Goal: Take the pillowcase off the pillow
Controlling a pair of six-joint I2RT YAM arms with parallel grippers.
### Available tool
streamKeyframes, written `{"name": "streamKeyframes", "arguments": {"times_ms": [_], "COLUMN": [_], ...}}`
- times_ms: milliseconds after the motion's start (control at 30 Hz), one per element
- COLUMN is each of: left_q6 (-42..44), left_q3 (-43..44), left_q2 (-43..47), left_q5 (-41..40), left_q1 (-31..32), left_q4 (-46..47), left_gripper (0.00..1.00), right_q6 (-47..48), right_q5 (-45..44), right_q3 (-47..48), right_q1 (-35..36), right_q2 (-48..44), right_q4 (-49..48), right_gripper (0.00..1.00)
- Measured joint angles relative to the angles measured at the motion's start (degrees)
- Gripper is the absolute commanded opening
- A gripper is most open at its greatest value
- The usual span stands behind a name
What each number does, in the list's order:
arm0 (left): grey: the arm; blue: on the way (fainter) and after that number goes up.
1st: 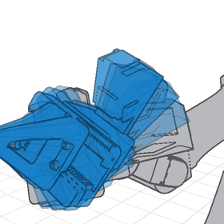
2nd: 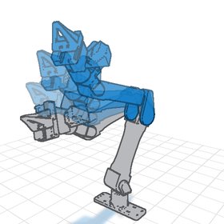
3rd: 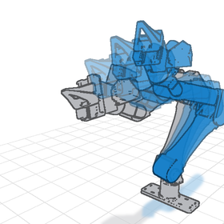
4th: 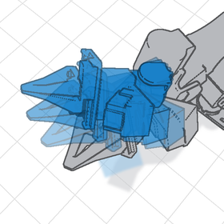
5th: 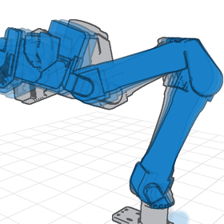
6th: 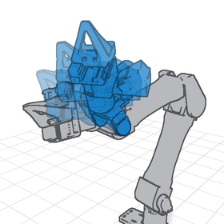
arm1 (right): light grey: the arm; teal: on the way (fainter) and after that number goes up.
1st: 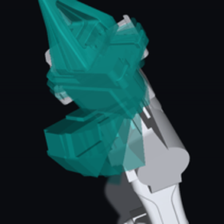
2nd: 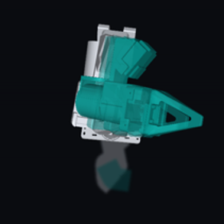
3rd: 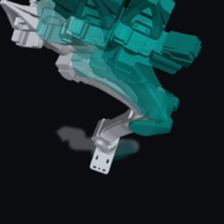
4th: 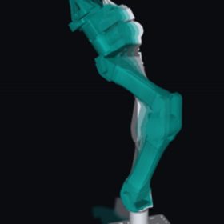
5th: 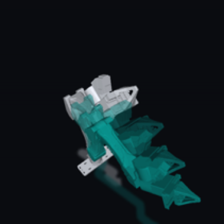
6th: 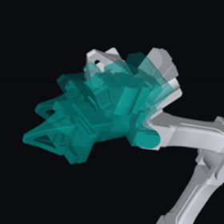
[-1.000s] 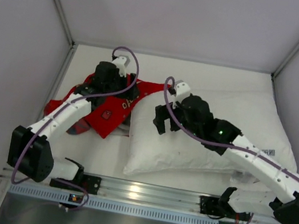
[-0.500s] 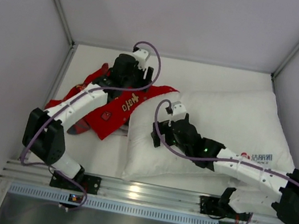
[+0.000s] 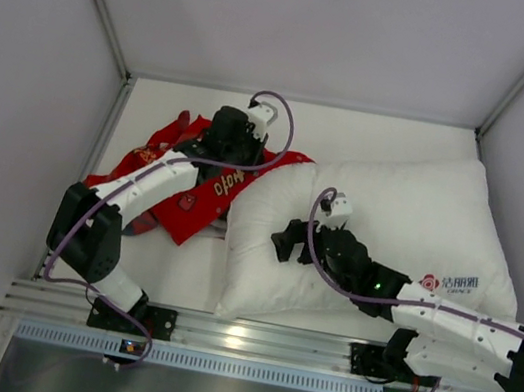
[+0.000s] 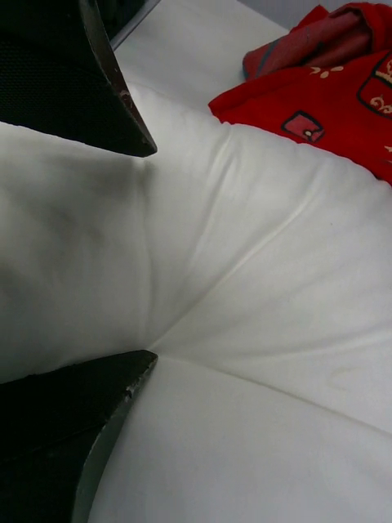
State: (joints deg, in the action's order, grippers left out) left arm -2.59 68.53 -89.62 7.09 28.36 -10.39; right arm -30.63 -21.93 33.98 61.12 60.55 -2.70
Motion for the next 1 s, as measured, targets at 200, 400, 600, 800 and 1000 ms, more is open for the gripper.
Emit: {"name": "streamKeyframes", "arguments": {"times_ms": [200, 400, 600, 800, 1000], "left_q6": [-0.2, -4.0, -9.0, -9.2, -7.6], "left_q3": [0.0, 0.0, -0.1, -0.1, -0.2], "left_q2": [0.0, 0.3, 4.5, 10.2, 11.0], "left_q5": [-8.1, -20.7, -32.7, -37.3, -38.4], "left_q1": [0.3, -6.0, -19.2, -19.3, -15.8], "left_q4": [-1.3, -3.2, -5.6, -5.5, -5.5], "left_gripper": [0.00, 0.00, 0.00, 0.79, 0.91], "right_q6": [-4.1, -7.5, -9.8, -10.2, -10.1], "right_q5": [0.0, -0.2, -0.3, -0.5, -0.6], "right_q3": [-5.2, -8.5, -10.8, -11.0, -10.6], "right_q1": [0.2, 0.7, 0.8, 1.0, 1.0], "right_q2": [-5.7, -13.2, -20.7, -20.9, -20.1], "right_q4": [-2.7, -0.4, 3.9, 4.4, 4.6], "right_gripper": [0.95, 0.94, 0.94, 0.97, 0.99]}}
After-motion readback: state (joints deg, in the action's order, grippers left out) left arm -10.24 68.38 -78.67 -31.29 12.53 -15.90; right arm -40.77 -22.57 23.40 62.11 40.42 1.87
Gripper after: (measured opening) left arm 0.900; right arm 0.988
